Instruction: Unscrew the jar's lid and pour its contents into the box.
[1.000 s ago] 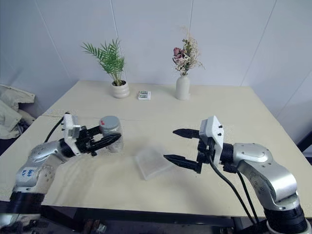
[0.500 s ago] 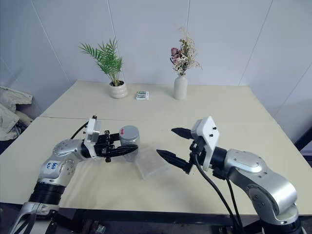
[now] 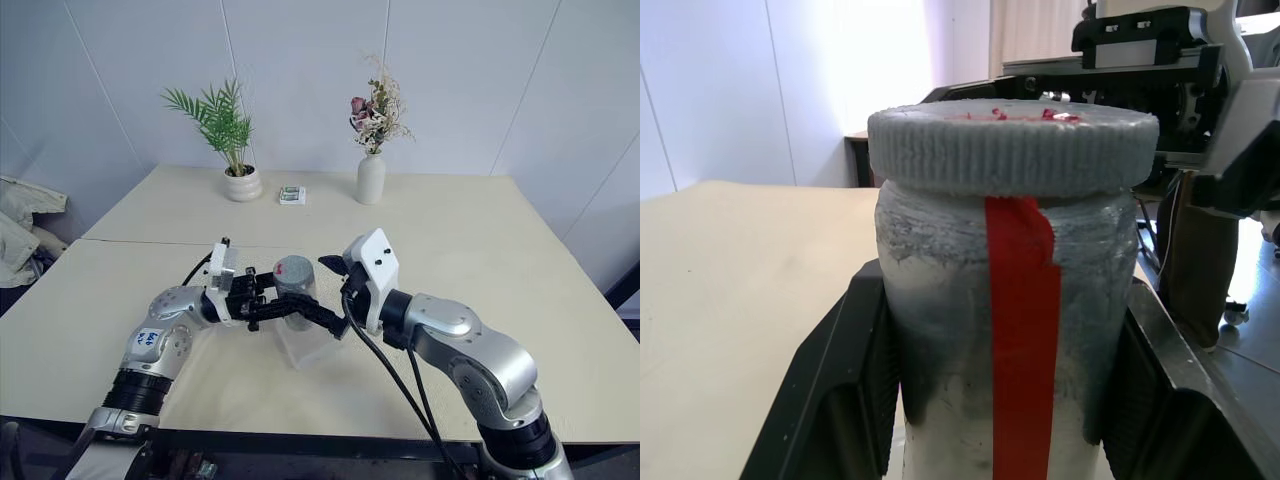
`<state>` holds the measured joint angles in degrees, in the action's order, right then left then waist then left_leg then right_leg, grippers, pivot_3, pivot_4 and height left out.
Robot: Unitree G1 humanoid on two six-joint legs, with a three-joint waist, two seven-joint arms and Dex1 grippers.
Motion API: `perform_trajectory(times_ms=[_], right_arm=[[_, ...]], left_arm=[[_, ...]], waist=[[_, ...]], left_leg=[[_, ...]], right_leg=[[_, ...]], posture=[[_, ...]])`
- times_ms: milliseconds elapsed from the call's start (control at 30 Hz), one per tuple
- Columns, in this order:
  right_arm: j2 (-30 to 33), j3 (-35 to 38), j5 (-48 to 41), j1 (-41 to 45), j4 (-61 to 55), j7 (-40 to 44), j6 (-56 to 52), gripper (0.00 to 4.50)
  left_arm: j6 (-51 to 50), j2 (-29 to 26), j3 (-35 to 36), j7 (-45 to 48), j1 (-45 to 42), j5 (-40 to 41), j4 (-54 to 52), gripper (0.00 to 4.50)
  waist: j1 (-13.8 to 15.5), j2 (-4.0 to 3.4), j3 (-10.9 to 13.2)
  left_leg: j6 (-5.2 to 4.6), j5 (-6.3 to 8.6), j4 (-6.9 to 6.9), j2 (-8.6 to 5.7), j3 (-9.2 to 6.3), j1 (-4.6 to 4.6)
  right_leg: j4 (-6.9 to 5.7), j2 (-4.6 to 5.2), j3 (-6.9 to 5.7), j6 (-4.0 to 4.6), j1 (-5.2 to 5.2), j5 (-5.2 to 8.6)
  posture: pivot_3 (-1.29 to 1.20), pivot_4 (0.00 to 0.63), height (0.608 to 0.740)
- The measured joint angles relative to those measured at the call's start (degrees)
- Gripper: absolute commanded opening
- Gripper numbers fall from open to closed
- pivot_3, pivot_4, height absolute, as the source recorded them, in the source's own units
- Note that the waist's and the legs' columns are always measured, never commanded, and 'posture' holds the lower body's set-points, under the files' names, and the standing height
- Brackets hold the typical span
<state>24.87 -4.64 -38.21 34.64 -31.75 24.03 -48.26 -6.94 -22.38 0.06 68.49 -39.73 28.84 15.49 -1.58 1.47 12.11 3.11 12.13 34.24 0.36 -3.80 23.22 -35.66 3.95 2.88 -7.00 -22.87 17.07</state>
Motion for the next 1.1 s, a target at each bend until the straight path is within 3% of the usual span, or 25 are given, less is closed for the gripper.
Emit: perform_trajectory(times_ms=[833, 1033, 1100], right_arm=[[-4.5, -1.6, 4.1, 1.1, 2.5, 0.2, 0.9, 4.50], [-5.1, -1.6, 4.3, 1.1, 2.9, 0.8, 1.0, 2.56], [-5.1, -1.6, 4.4, 1.1, 2.9, 0.9, 1.0, 2.55]], left_arm=[[2.2, 3.4, -0.2, 0.0, 0.0, -2.3, 3.0, 2.11], [2.6, 3.6, -0.2, 0.0, 0.0, -2.3, 3.0, 2.11], [2.7, 3.6, -0.2, -0.1, 0.0, -2.3, 3.0, 2.11]], waist=[[0.0, 0.00, 0.0], [0.0, 0.00, 0.0], [0.0, 0.00, 0.0]], left_leg=[[0.00, 0.00, 0.02, 0.11, -0.01, -0.01], [0.00, 0.00, 0.02, 0.20, -0.01, -0.02], [0.00, 0.00, 0.02, 0.22, -0.01, -0.02]], right_leg=[[-0.09, -0.15, 0.03, 0.00, -0.01, 0.00], [-0.09, -0.29, 0.10, 0.01, -0.01, -0.01], [-0.10, -0.32, 0.11, 0.02, -0.03, -0.01]], posture=[[0.00, 0.150, 0.740], [0.00, 0.150, 0.740], [0.00, 0.150, 0.740]])
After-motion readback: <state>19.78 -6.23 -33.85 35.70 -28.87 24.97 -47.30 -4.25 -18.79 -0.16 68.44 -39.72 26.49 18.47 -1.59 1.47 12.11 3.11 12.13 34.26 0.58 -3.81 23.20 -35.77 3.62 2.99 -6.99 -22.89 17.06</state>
